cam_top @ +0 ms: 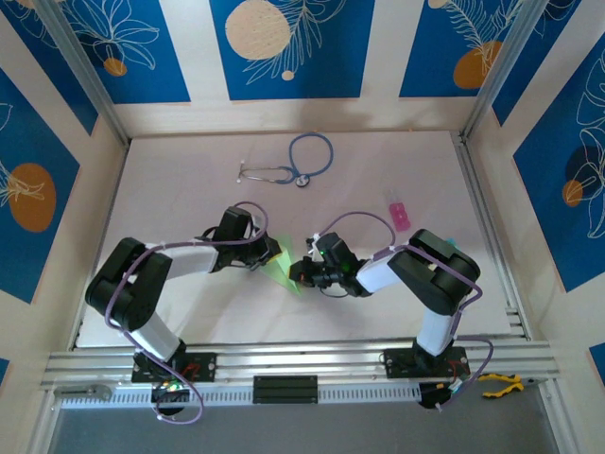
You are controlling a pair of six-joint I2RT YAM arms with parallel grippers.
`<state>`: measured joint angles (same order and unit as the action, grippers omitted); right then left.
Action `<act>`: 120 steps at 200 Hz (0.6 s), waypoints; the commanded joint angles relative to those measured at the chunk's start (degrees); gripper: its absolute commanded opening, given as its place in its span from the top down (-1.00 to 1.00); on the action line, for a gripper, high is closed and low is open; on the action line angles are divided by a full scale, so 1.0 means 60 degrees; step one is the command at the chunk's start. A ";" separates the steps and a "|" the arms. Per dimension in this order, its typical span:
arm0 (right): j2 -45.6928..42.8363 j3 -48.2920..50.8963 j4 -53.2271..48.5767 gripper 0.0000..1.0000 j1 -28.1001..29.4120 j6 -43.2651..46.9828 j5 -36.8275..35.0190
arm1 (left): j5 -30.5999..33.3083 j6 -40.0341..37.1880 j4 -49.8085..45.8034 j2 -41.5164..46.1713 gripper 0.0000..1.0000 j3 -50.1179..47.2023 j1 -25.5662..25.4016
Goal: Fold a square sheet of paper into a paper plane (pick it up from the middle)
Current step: Fourth fold the wing at the center of the table.
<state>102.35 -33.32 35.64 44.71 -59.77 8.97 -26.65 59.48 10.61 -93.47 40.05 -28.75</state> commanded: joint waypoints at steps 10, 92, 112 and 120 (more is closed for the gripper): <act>0.0162 0.0193 -0.0182 0.92 0.0034 -0.0110 -0.0220 | -0.0068 -0.0155 0.0107 0.0051 0.74 0.0140 -0.0086; -0.0132 0.0260 -0.0488 0.93 0.0019 0.0104 -0.0477 | 0.0477 -0.0334 -0.0345 0.0522 0.67 0.0004 -0.0068; -0.0269 0.0257 -0.0718 0.93 0.0004 0.0283 -0.0497 | 0.0477 -0.0309 -0.0318 0.0542 0.68 0.0044 -0.0062; -0.0309 0.0273 -0.0778 0.92 0.0005 0.0331 -0.0496 | 0.0473 -0.0327 -0.0349 0.0542 0.68 0.0062 -0.0071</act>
<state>101.86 -33.08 35.29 44.88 -59.68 7.81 -24.14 58.35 9.15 -90.59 40.03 -28.80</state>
